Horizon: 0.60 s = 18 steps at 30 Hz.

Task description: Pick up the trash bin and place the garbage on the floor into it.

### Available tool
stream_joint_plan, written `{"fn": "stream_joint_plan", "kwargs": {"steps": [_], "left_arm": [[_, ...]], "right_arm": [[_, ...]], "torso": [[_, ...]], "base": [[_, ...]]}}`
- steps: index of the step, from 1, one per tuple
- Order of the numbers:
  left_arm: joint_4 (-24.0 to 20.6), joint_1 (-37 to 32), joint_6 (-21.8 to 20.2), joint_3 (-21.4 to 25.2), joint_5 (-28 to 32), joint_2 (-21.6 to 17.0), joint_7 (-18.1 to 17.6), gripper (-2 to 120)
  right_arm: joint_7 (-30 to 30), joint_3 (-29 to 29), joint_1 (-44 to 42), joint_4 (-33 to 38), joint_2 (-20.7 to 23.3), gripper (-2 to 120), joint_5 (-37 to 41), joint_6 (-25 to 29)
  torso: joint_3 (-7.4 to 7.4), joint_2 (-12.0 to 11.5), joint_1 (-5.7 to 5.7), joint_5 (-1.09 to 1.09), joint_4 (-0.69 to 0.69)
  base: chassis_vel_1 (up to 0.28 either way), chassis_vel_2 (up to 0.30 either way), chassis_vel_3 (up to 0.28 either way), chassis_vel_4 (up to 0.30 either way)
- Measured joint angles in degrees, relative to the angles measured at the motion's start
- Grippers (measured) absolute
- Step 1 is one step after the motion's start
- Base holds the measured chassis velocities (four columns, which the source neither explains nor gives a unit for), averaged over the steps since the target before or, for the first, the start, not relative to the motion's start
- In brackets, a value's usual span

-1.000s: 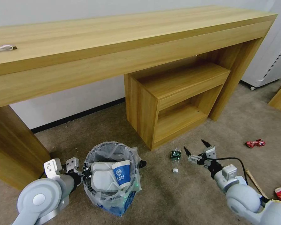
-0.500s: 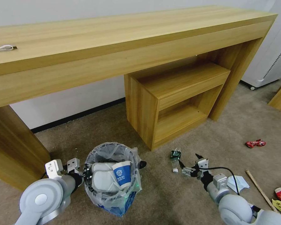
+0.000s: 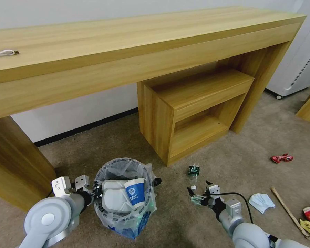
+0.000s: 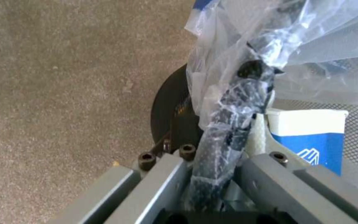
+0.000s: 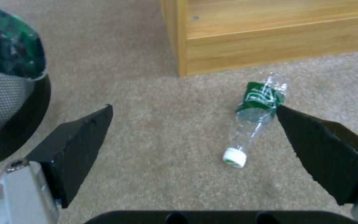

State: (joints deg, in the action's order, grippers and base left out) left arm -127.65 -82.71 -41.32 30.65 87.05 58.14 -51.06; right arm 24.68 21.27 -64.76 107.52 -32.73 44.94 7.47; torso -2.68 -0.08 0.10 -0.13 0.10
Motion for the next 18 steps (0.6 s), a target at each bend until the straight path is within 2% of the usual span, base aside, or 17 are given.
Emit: {"fn": "stream_joint_plan", "kwargs": {"steps": [4, 18], "left_arm": [[0.32, 0.26, -0.02, -0.09, -0.14, 0.3, 0.09, 0], [0.43, 0.48, -0.04, -0.2, -0.28, 1.21, 0.12, 0]], "right_arm": [[-0.13, 1.69, 0.57, -0.62, -0.99, 100, -0.87, 0.39], [-0.51, 4.93, 4.45, -6.05, -8.98, 99, -2.19, 0.68]], "torso": [[0.0, 0.0, 0.0, 0.01, 0.0], [0.0, 0.0, 0.0, 0.01, 0.0]], "base": [[0.0, 0.0, 0.0, 0.0], [0.0, 0.0, 0.0, 0.0]]}}
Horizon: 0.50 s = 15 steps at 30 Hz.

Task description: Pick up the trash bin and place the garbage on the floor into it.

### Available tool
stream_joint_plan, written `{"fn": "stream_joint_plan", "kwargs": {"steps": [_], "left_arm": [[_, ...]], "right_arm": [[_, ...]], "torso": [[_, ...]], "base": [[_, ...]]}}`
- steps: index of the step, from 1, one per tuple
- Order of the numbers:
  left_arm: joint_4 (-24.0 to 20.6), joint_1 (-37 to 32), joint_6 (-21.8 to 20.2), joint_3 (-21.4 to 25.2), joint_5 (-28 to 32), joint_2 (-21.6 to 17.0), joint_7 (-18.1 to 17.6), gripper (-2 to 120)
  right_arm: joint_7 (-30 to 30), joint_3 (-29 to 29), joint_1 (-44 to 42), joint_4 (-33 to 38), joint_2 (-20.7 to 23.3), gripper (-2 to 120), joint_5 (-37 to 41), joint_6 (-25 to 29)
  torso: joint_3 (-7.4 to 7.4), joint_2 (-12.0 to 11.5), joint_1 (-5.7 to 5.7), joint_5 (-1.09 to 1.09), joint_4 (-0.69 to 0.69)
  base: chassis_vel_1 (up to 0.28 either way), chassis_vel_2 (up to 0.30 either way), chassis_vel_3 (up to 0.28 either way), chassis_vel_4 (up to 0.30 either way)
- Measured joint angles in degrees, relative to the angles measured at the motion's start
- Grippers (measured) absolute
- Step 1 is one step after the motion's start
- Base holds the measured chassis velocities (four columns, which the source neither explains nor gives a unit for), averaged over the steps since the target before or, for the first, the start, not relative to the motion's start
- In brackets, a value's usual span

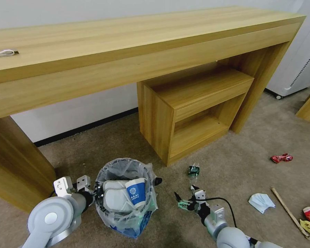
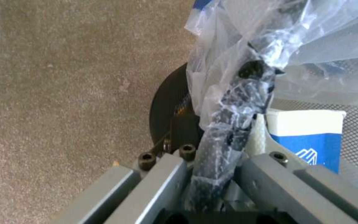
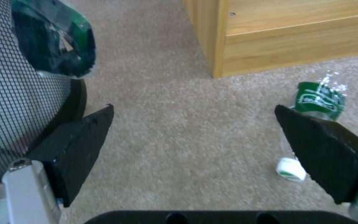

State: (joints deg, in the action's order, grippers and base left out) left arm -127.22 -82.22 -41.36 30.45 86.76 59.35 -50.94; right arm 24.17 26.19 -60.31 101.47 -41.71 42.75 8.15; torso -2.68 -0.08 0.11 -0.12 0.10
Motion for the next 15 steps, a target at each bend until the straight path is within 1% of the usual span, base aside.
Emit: {"fn": "stream_joint_plan", "kwargs": {"steps": [7, 12, 15], "left_arm": [[0.0, 0.03, 0.0, 0.04, 0.05, 0.01, 0.01, 0], [0.08, 0.06, 0.0, 0.11, 0.16, -0.19, 0.07, 0], [0.45, 0.38, 0.02, 0.12, 0.23, -0.29, 0.12, 0]], "right_arm": [[-0.35, -0.32, 0.86, -3.22, -2.92, 97, -0.26, 0.3], [-0.39, -1.4, 0.69, -5.13, -3.47, 97, -0.44, 0.31], [0.13, -3.22, -0.4, -6.09, -3.14, 96, -1.2, 0.31]], "torso": [[0.0, 0.0, 0.0, 0.0, 0.0], [0.0, 0.0, 0.0, -0.01, 0.0], [0.0, 0.0, 0.0, 0.0, 0.0]], "base": [[0.0, 0.0, 0.0, 0.0], [0.0, 0.0, 0.0, 0.0], [0.0, 0.0, 0.0, 0.0]]}}
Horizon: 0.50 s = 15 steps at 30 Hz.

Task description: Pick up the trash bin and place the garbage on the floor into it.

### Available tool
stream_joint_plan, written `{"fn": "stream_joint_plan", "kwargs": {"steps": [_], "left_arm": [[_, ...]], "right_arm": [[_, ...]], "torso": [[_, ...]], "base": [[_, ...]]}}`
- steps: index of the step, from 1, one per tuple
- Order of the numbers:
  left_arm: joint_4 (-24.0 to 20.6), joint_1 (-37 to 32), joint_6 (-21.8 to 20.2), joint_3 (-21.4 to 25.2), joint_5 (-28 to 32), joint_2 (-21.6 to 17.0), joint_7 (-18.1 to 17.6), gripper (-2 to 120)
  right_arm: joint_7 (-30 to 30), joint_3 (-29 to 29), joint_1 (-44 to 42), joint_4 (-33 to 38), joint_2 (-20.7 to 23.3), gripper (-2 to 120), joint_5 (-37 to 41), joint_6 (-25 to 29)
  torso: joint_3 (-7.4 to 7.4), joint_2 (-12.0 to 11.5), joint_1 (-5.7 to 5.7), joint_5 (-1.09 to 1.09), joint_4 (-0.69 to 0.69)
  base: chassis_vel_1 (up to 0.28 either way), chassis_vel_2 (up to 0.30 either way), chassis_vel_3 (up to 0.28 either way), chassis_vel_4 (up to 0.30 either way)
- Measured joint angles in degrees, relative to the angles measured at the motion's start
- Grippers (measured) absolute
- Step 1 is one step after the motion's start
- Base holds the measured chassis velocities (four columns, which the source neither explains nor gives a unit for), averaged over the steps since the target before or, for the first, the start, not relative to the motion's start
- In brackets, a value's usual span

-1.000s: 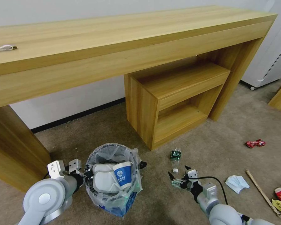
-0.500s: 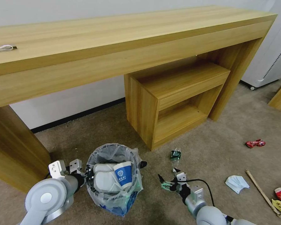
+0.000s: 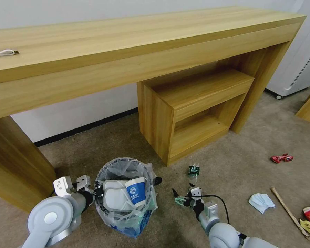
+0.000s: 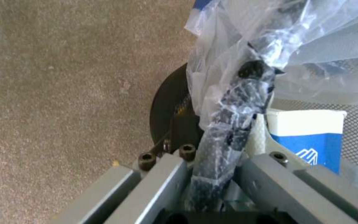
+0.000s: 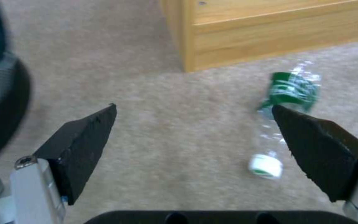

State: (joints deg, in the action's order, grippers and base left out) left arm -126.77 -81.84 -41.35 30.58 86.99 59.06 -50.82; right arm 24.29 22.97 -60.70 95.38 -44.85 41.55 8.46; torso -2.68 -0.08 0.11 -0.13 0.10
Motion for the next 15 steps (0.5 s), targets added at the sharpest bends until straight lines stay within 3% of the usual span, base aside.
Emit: {"fn": "stream_joint_plan", "kwargs": {"steps": [8, 15], "left_arm": [[0.46, 0.16, 0.01, 0.01, 0.02, -0.12, 0.12, 0], [0.42, 0.32, 0.05, -0.02, 0.13, -0.08, 0.16, 0]], "right_arm": [[1.11, -3.8, -2.33, -0.68, 1.19, 92, -1.58, -0.01], [2.14, -4.95, -2.77, -2.32, 0.61, 99, -2.24, -0.53]], "torso": [[0.0, 0.0, 0.0, 0.0, 0.0], [0.0, 0.0, 0.0, -0.01, 0.0]], "base": [[0.0, 0.0, 0.0, 0.0], [0.0, 0.0, 0.0, 0.0]]}}
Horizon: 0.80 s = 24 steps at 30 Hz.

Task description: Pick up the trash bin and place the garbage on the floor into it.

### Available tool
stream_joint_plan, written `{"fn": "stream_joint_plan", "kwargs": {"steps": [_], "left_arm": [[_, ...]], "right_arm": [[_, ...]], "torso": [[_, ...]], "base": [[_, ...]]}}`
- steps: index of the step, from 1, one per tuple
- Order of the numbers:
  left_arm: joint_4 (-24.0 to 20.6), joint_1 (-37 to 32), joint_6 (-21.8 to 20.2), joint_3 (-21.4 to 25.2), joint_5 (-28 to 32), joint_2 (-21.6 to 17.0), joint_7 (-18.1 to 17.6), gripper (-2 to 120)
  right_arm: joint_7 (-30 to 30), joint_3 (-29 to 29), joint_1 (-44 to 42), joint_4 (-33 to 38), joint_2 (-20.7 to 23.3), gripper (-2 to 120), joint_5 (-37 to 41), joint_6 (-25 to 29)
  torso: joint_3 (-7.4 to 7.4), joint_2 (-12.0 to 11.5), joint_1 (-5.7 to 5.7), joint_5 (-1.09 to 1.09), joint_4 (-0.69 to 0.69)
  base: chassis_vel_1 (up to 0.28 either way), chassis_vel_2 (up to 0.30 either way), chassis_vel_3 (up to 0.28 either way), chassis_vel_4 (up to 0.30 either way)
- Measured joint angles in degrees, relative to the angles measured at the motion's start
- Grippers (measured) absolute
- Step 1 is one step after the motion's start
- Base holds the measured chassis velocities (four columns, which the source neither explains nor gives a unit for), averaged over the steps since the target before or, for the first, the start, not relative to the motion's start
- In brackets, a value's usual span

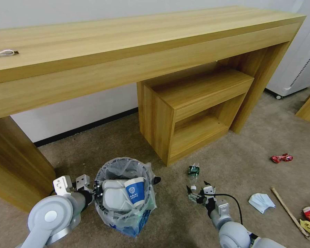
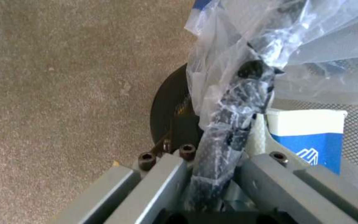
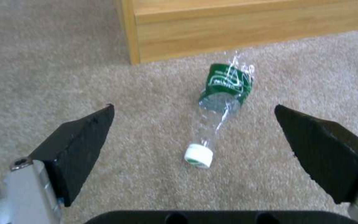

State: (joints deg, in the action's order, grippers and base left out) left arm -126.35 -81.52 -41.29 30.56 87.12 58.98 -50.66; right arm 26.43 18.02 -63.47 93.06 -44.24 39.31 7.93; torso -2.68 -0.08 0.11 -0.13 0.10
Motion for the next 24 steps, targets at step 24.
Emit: {"fn": "stream_joint_plan", "kwargs": {"steps": [24], "left_arm": [[0.12, -0.19, 0.05, 0.24, 0.13, 0.11, 0.46, 0]], "right_arm": [[0.41, -1.14, 0.14, -9.42, -6.42, 94, -2.57, 1.21]], "torso": [[0.0, 0.0, 0.0, 0.01, 0.0]], "base": [[0.0, 0.0, 0.0, 0.0]]}}
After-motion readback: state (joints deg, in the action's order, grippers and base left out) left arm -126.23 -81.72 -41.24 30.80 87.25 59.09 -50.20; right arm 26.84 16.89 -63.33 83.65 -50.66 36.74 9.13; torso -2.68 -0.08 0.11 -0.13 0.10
